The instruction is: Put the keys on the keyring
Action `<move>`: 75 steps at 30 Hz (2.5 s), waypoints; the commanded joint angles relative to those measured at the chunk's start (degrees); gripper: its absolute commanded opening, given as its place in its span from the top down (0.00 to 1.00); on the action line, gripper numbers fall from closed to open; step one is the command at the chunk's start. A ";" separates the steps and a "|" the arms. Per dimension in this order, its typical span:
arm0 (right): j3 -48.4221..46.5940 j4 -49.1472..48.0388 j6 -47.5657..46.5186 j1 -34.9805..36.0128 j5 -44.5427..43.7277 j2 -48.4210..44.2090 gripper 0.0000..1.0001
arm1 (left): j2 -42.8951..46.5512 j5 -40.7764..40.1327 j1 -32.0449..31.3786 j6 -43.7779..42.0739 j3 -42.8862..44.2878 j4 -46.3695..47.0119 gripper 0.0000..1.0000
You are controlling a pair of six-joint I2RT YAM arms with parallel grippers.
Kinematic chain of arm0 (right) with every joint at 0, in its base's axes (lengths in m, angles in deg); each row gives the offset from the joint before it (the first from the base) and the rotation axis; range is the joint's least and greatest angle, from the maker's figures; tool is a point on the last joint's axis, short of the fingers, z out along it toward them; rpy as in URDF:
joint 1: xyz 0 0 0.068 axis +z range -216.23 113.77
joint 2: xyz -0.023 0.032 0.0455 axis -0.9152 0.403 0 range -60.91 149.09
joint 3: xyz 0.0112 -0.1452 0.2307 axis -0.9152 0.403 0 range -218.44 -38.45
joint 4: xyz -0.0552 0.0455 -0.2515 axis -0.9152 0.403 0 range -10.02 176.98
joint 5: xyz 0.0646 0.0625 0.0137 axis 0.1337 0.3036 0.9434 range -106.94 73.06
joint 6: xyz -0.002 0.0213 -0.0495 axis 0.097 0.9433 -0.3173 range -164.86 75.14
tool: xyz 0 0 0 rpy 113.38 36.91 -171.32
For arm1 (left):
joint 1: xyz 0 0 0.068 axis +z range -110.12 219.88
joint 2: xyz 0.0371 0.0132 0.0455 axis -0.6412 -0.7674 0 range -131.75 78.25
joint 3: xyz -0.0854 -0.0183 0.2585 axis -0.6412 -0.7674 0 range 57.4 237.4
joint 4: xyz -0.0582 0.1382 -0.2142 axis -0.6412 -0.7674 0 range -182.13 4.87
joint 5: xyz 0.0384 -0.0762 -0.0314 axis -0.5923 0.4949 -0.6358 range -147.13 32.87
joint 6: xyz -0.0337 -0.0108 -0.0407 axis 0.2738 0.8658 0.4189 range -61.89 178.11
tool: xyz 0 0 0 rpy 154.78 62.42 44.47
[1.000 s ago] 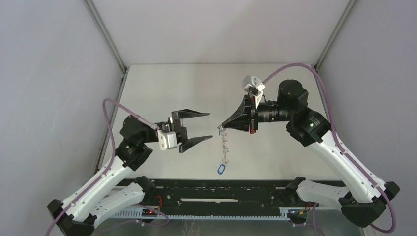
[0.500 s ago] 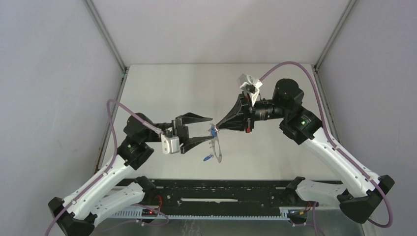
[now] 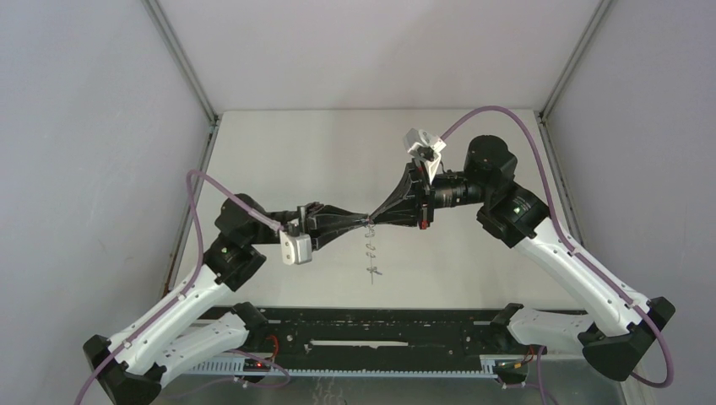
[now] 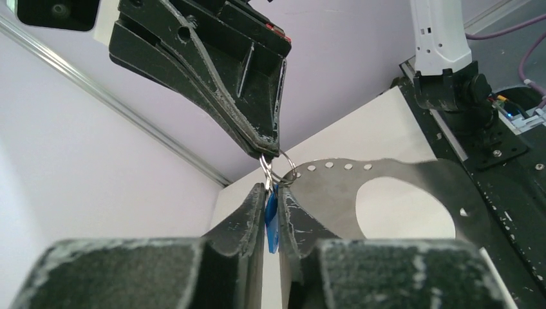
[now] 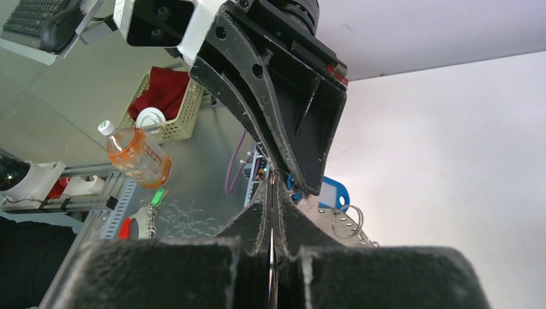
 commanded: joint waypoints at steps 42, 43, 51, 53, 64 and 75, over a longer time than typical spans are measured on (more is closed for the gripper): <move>-0.55 9.68 -4.74 -2.47 -13.90 -3.33 1.00 | 3.01 -43.92 -17.99 -67.64 -6.37 -16.04 0.92; -0.55 9.55 -4.75 -2.51 -13.55 -3.30 1.00 | 2.94 -44.51 -18.22 -67.37 -6.09 -17.16 0.86; 1.77 6.23 -3.71 -2.69 -11.08 -4.18 1.00 | 3.32 -46.21 -19.76 -57.96 -0.47 -27.24 0.27; 2.56 5.08 -3.17 -2.86 -10.40 -4.56 1.00 | 3.52 -44.64 -19.76 -53.84 1.77 -31.09 0.22; 6.96 -3.78 -0.09 -2.87 -5.35 -5.77 1.00 | 3.95 -27.79 -14.90 -21.09 12.18 -31.14 0.28; 8.97 -11.74 2.18 -0.91 -2.60 -6.29 1.00 | -0.10 -11.24 -5.26 5.65 15.82 -29.51 0.46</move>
